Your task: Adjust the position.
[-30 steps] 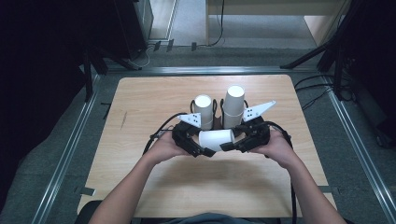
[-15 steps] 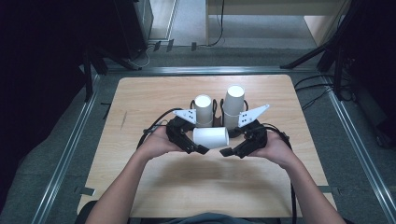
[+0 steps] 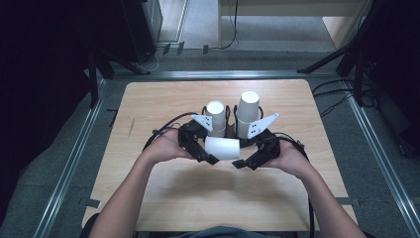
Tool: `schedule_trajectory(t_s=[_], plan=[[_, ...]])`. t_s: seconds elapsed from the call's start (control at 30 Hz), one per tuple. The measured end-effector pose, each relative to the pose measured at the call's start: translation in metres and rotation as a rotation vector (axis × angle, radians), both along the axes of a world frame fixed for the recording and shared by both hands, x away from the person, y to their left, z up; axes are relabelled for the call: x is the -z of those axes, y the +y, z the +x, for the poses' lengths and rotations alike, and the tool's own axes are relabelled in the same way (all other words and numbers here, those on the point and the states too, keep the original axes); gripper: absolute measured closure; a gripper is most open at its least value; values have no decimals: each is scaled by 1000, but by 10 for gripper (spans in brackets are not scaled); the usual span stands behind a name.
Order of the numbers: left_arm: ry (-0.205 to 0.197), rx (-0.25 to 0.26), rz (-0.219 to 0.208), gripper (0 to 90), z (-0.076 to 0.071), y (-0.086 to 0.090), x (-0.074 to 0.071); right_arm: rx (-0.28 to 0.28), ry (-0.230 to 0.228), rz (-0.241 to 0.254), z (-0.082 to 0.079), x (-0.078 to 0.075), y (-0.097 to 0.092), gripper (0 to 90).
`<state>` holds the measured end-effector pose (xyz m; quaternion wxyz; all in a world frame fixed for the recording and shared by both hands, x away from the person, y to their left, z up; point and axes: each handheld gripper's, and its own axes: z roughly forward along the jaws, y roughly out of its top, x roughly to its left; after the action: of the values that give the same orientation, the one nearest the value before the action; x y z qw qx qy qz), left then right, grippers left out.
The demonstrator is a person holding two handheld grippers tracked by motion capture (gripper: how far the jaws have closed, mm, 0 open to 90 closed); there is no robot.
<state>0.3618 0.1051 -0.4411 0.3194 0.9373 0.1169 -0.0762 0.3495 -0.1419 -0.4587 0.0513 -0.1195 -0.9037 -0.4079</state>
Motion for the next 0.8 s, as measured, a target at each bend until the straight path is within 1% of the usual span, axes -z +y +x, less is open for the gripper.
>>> schedule_trajectory(t_s=[0.03,0.1,0.17,0.23,0.27,0.3,0.33,0.37,0.43,0.47,0.53,0.63,0.7,0.8], plan=[[-1,-2,22,247,0,-2,1,-1,-1,-1,0,0,0,245],[0,8,41,247,2,-4,0,1,-8,-5,0,0,1,245],[0,4,58,247,3,-6,1,1,-7,-12,0,1,2,245],[-3,9,90,247,4,-9,2,3,-11,-20,0,2,4,246],[-1,22,106,246,4,-11,3,-1,-13,-29,0,4,5,246],[8,19,115,246,4,-12,4,1,-17,-33,0,5,6,246],[3,23,122,246,4,-14,5,1,-17,-33,0,5,6,246],[8,28,131,246,5,-15,7,-2,-18,-34,1,6,6,247],[13,31,137,246,4,-17,10,-4,-12,-40,1,8,8,253],[23,32,146,246,4,-19,12,-5,-17,-41,1,8,9,255],[28,36,159,246,4,-21,15,-12,-12,-48,0,10,11,258],[46,37,171,245,4,-23,17,-26,-24,-65,-1,12,15,267],[46,42,178,245,3,-24,18,-31,-30,-76,-2,14,18,275],[48,46,186,245,2,-27,20,-47,-26,-91,-3,17,22,291]])
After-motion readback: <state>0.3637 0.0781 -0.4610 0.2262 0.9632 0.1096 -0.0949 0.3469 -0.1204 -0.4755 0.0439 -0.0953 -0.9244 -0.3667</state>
